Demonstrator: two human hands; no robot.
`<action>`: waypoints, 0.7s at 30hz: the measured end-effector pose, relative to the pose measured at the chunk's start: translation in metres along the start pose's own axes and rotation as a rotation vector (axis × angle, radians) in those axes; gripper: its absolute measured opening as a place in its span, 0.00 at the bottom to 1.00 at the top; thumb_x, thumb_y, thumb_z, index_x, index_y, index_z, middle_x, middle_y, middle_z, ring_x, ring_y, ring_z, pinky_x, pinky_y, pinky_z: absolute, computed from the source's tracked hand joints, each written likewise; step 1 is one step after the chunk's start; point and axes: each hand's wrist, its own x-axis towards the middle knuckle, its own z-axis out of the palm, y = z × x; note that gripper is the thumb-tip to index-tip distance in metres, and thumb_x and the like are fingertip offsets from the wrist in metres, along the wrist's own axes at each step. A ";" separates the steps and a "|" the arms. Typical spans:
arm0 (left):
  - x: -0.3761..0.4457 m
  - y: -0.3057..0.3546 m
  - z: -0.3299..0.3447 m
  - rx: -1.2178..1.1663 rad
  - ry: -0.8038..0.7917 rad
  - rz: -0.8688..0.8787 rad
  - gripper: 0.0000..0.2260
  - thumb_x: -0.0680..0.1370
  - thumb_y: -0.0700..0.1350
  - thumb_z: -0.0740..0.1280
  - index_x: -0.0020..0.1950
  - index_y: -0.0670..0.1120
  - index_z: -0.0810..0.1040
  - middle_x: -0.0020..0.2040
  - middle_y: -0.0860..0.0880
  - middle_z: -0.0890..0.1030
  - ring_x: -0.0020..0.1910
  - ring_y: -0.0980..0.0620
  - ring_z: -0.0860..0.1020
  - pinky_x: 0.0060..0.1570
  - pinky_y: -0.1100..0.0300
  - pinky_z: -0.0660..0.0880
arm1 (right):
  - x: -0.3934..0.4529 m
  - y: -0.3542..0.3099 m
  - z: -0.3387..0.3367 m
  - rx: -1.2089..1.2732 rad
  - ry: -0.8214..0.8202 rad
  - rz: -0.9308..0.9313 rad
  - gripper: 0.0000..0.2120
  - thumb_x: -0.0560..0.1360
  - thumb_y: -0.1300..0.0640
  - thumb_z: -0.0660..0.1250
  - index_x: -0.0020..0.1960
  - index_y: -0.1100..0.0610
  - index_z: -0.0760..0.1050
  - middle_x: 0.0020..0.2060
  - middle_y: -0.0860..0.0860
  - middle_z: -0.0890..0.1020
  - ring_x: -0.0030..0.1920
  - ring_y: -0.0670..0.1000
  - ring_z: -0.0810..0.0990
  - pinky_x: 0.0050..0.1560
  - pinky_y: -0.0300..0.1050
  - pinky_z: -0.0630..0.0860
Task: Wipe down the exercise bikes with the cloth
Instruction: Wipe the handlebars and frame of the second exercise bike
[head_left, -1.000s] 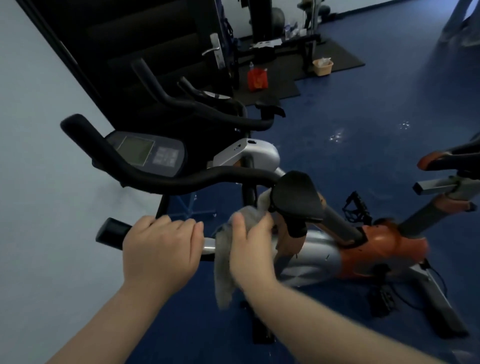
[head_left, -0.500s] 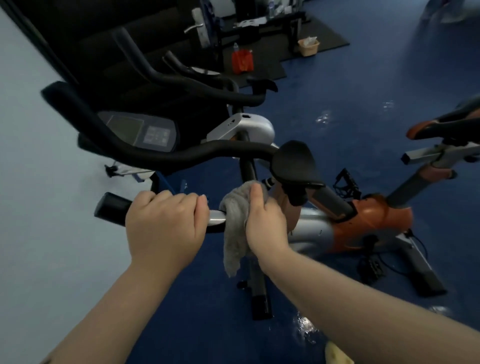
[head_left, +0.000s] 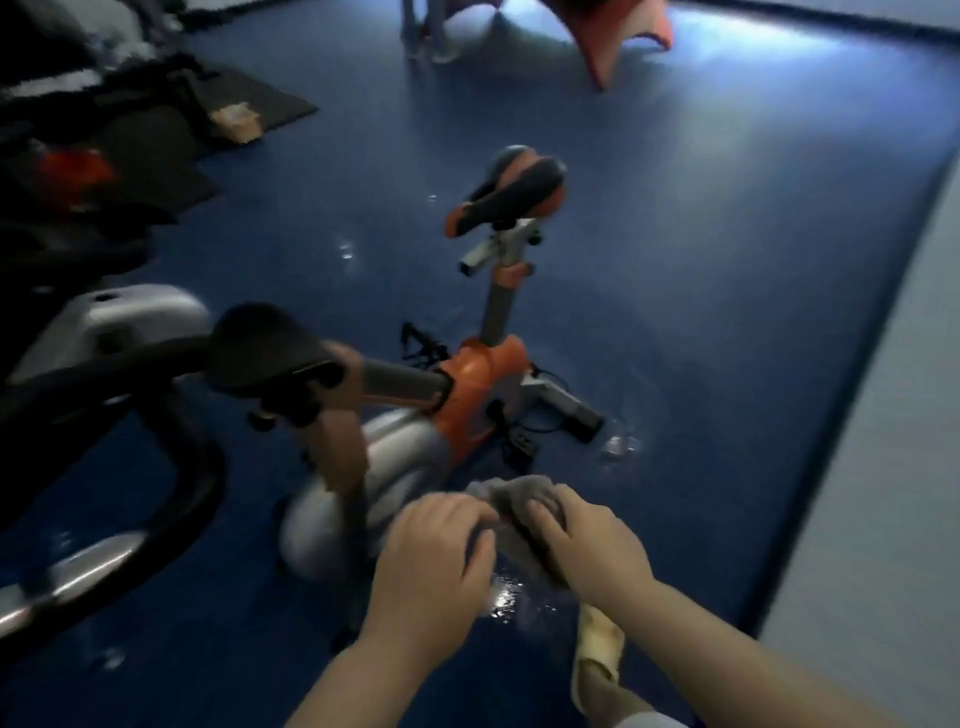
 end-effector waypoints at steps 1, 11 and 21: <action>0.014 0.008 0.020 0.022 -0.113 0.014 0.09 0.79 0.49 0.60 0.53 0.54 0.78 0.51 0.59 0.79 0.54 0.58 0.74 0.56 0.62 0.68 | 0.001 0.020 -0.011 -0.066 0.012 0.027 0.14 0.79 0.39 0.53 0.49 0.48 0.67 0.43 0.48 0.80 0.42 0.53 0.79 0.38 0.48 0.72; 0.159 0.106 0.178 0.078 -0.629 -0.111 0.12 0.78 0.48 0.58 0.55 0.52 0.78 0.55 0.54 0.80 0.53 0.49 0.77 0.51 0.55 0.73 | 0.033 0.199 -0.103 -0.320 0.022 0.198 0.14 0.79 0.40 0.52 0.51 0.50 0.65 0.47 0.48 0.80 0.45 0.52 0.79 0.38 0.45 0.68; 0.294 0.136 0.210 0.088 -0.557 -0.233 0.09 0.78 0.50 0.59 0.53 0.53 0.78 0.50 0.54 0.81 0.46 0.52 0.78 0.41 0.57 0.73 | 0.136 0.292 -0.205 -0.260 0.007 0.231 0.13 0.79 0.39 0.53 0.48 0.49 0.65 0.43 0.47 0.79 0.41 0.50 0.77 0.35 0.46 0.68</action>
